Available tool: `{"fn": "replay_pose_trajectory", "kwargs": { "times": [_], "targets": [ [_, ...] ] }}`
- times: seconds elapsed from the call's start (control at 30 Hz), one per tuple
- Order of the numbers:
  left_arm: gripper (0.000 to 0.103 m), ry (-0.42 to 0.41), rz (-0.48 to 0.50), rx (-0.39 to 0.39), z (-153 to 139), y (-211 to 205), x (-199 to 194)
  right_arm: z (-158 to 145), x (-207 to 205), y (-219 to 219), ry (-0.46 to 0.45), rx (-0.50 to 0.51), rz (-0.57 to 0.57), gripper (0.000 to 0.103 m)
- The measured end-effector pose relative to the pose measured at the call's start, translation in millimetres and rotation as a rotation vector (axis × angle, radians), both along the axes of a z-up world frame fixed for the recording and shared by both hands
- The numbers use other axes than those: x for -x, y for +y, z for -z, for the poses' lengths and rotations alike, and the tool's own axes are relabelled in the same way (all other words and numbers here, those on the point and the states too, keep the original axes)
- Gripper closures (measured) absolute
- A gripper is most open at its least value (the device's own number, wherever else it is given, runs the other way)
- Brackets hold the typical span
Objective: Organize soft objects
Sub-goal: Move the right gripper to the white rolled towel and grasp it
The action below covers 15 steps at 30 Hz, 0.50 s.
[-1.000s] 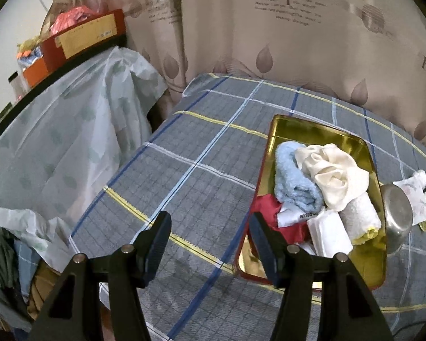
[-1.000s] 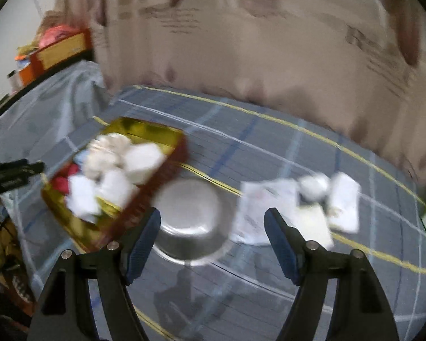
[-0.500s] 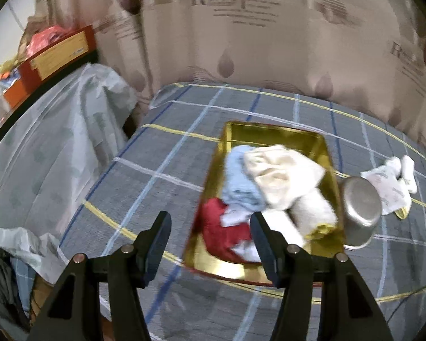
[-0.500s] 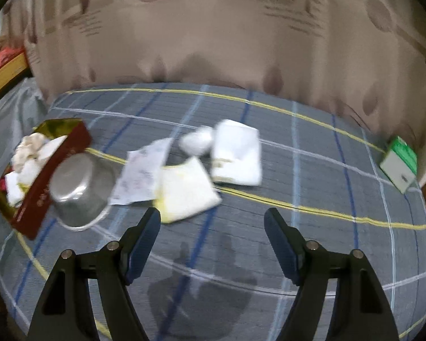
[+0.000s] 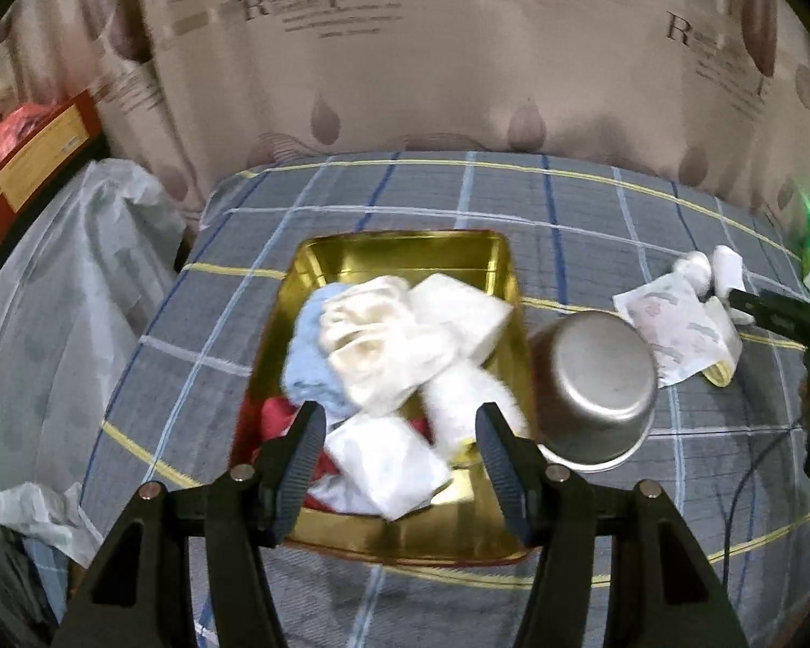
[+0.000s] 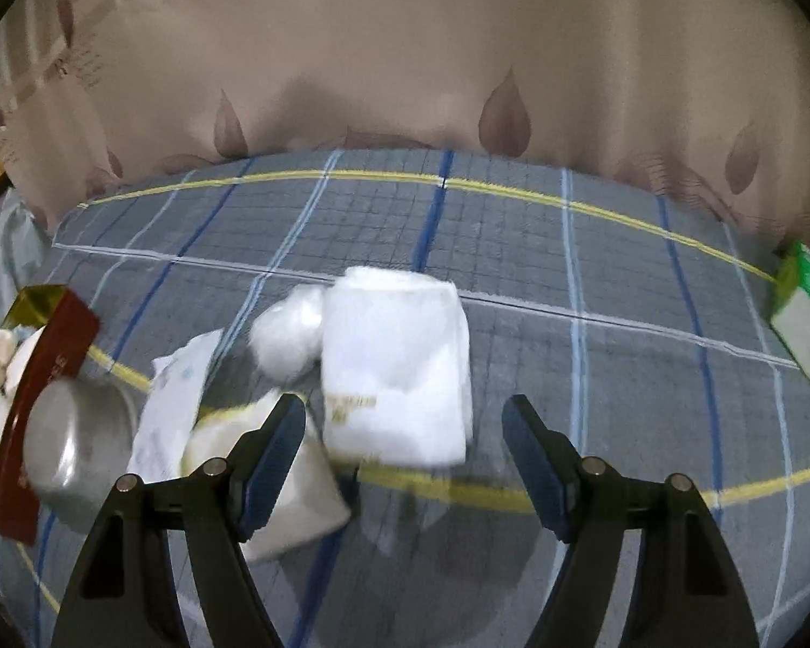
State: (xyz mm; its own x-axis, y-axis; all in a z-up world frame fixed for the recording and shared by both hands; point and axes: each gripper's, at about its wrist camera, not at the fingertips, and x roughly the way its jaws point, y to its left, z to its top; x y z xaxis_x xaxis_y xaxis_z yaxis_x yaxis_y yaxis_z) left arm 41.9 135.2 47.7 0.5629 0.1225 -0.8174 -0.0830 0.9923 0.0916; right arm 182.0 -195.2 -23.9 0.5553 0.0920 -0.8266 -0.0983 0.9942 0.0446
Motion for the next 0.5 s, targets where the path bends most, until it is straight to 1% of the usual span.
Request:
{"fn": "replay_pose_trajectory", "kwargs": {
  "times": [0.07,0.2,0.27,0.3,0.37,0.4,0.5],
  "targets": [
    [0.044,0.004,0.019,-0.007,-0.6,-9.5,-6.4,7.4,-12.4,2.6,0.027,0.007,-0.013,0.03],
    [0.044,0.016,0.06,-0.009,-0.3,-32.0,-20.7,18.9,-29.1,4.0,0.04,0.015,-0.015,0.03],
    [0.044,0.024,0.083,-0.012,0.3,-45.1,-28.4,22.8,-33.0,0.7,0.039,0.015,-0.001,0.035],
    [0.044,0.026,0.098,-0.014,0.3,-52.0,-32.4,24.5,-33.7,-2.1,0.038,0.008,0.004,0.042],
    [0.044,0.03,0.13,-0.019,-0.2,-67.5,-39.7,27.1,-32.9,-9.5,0.042,-0.017,0.02,0.048],
    [0.044,0.036,0.152,-0.007,-0.4,-76.6,-44.4,27.5,-30.4,-13.2,0.036,-0.03,0.03,0.054],
    [0.044,0.058,0.199,0.021,-0.6,-102.4,-59.4,25.9,-20.9,-21.1,0.022,-0.034,0.046,0.059]
  ]
}}
